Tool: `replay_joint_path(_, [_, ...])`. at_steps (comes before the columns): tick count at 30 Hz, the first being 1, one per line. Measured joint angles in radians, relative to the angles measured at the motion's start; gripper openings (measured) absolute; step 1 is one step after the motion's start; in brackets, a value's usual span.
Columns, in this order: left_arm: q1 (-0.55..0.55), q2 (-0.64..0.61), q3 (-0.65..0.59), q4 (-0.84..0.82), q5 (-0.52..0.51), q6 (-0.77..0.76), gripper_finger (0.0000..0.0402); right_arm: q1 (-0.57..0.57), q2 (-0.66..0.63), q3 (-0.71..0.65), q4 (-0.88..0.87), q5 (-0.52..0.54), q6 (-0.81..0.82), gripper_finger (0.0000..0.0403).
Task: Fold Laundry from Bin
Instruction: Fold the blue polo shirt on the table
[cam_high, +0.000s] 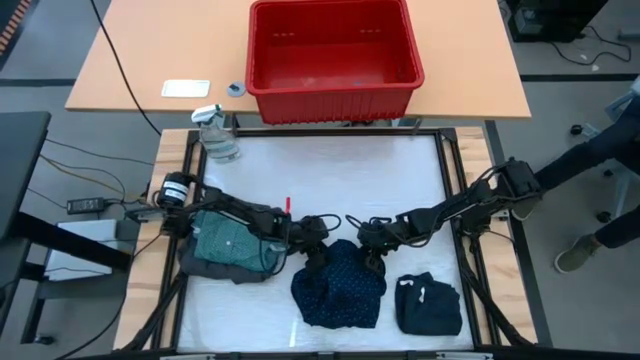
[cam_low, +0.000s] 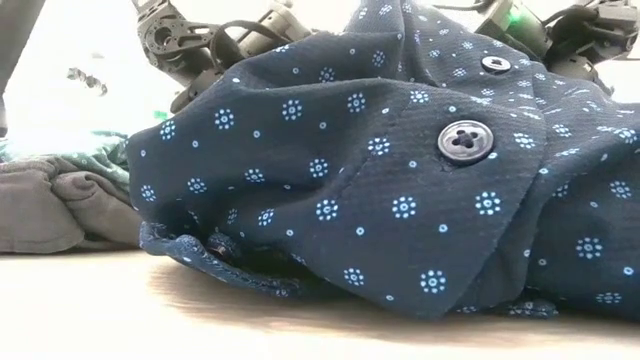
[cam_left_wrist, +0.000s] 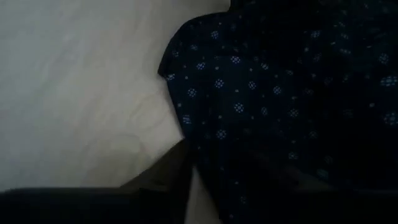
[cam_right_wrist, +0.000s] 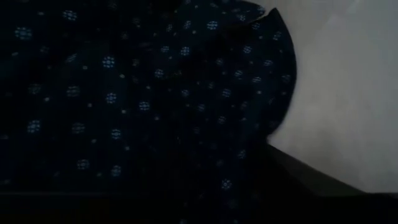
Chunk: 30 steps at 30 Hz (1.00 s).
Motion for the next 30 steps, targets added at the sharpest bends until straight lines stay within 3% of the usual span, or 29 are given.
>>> replay_joint_path(5, [0.003, 0.0, 0.019, -0.013, 0.012, 0.082, 0.0021, -0.027, -0.021, -0.005, -0.023, -0.013, -0.001, 0.0055])
replay_joint_path(7, [0.011, 0.002, 0.033, -0.022, 0.034, 0.094, 0.0009, -0.045, -0.035, -0.007, -0.029, -0.027, -0.039, 0.0016])
replay_joint_path(12, [0.044, -0.011, 0.095, -0.098, 0.058, 0.181, 0.0003, -0.107, -0.104, -0.009, -0.083, 0.047, -0.11, 0.0009])
replay_joint_path(17, [0.131, -0.071, 0.221, -0.344, 0.049, 0.362, 0.0002, -0.189, -0.196, 0.072, -0.291, 0.247, -0.255, 0.0007])
replay_joint_path(21, [0.235, -0.119, 0.339, -0.531, 0.037, 0.499, 0.0001, -0.275, -0.267, 0.171, -0.354, 0.42, -0.465, 0.0004])
replay_joint_path(30, [0.486, -0.172, 0.724, -0.838, -0.004, 0.788, 0.0001, -0.495, -0.343, 0.494, -0.344, 0.619, -0.922, 0.0003])
